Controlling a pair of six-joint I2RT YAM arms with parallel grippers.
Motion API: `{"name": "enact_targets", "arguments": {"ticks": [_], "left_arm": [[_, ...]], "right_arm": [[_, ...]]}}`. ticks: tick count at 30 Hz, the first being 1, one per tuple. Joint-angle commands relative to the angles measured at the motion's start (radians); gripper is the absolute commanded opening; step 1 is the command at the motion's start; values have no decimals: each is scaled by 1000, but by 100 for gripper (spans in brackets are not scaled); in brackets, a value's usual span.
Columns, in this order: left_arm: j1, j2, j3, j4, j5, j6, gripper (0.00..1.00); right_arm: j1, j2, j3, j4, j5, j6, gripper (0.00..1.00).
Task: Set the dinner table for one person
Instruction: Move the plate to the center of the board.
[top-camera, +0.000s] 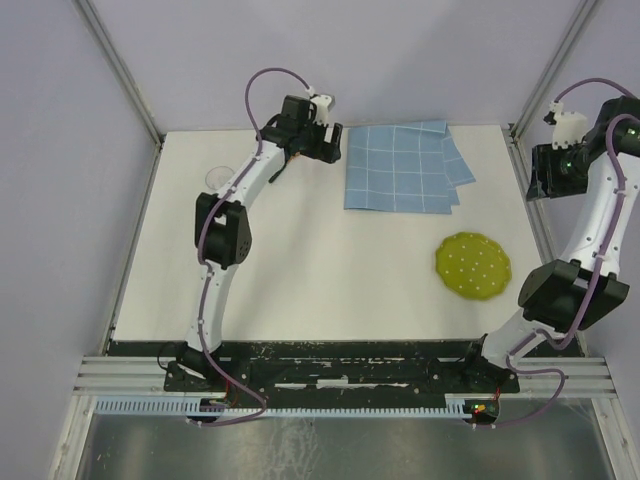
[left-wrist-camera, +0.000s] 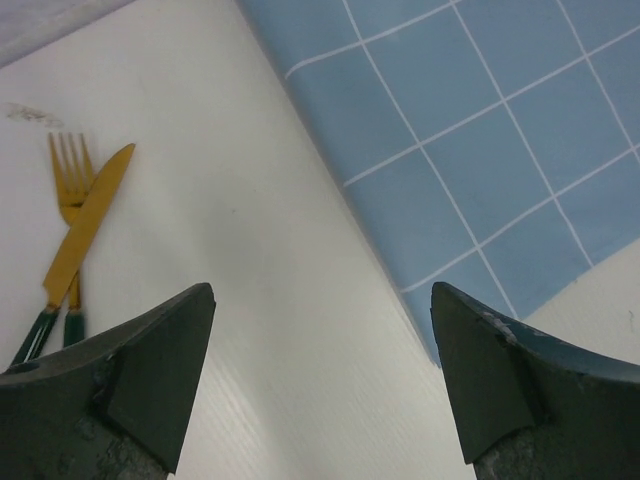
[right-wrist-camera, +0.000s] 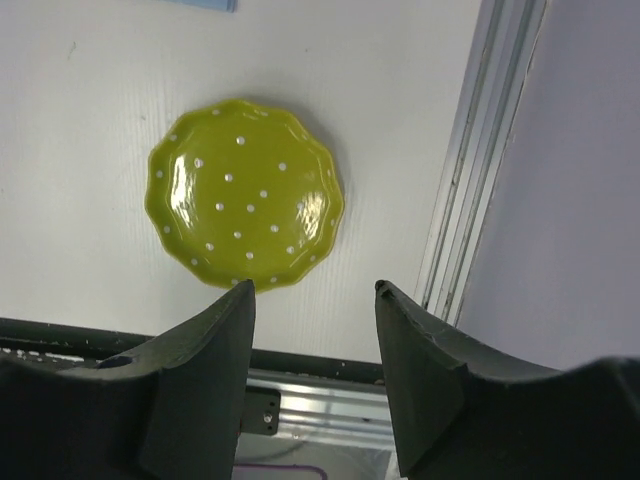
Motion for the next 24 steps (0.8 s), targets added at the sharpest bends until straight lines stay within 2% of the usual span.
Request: {"name": "enact_targets", "arguments": {"ticks": [1, 8, 19, 24], "left_arm": [[1, 143, 120, 82, 100, -92, 92], [-17, 226, 141, 171, 200, -234, 90], [-21, 293, 135, 329, 272, -349, 92], [-18, 323, 128, 341, 277, -385, 91]], "right_arm": [[-7, -64, -105, -68, 85, -57, 59], [-19, -214, -274, -51, 156, -110, 59], [-25, -266, -328, -110, 192, -92, 59], [-26, -276, -317, -125, 226, -92, 59]]}}
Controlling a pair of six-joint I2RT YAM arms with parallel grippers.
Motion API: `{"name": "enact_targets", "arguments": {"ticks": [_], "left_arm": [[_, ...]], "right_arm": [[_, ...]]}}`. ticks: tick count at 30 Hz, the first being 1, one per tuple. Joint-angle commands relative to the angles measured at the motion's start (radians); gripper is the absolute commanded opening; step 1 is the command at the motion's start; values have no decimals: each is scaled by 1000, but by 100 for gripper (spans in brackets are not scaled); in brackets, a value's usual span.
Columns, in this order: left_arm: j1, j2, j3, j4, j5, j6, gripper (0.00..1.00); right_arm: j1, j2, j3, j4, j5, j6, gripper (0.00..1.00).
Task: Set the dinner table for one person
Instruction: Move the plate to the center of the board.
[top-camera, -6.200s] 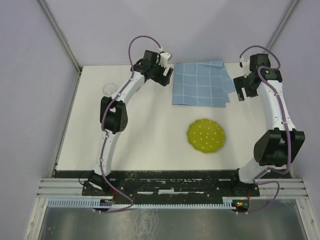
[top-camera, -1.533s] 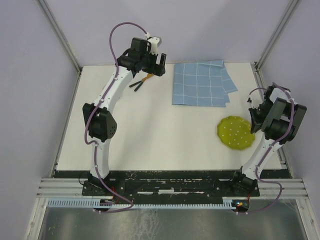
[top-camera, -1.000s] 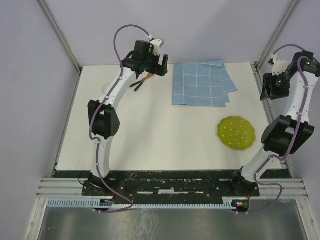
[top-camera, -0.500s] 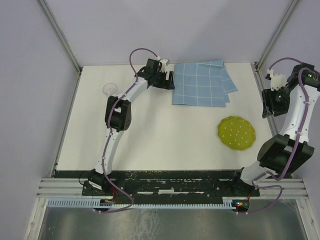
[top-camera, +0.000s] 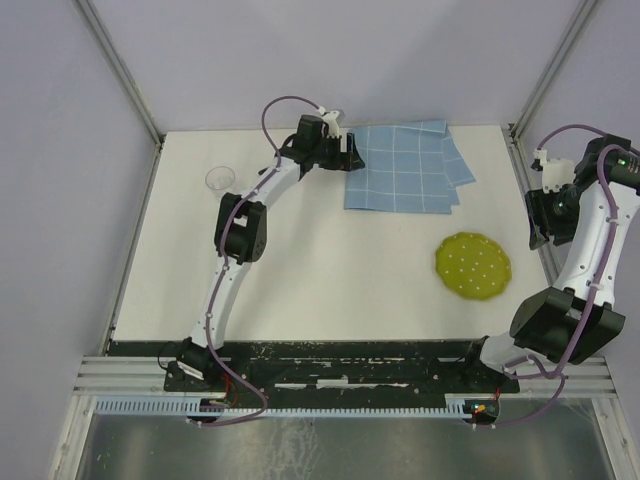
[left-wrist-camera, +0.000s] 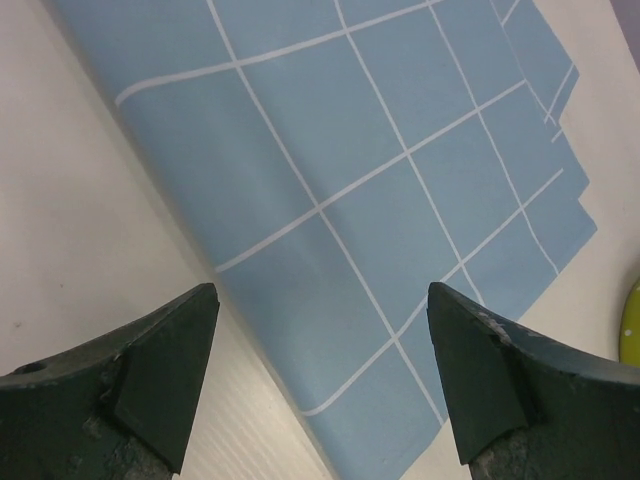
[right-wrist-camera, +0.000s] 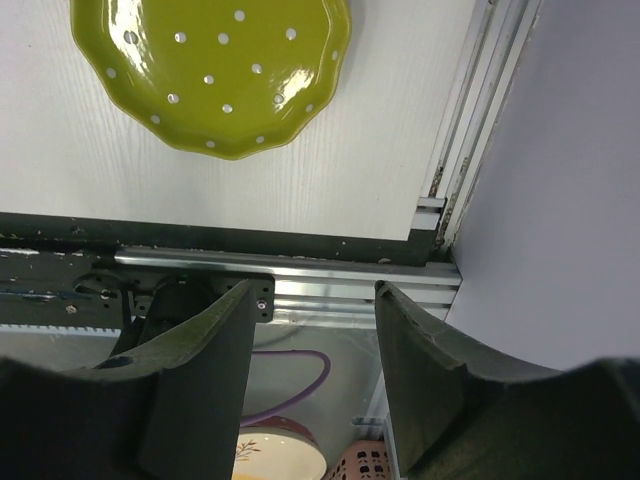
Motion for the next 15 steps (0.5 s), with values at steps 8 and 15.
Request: {"name": "enact_targets", "arguments": {"ticks": [8, 15], "left_arm": [[4, 36, -12, 91, 35, -86, 92], [4, 73, -13, 160, 66, -166, 92]], "right_arm": [[-5, -34, 37, -15, 48, 17, 59], [-6, -24, 24, -3, 46, 47, 59]]}}
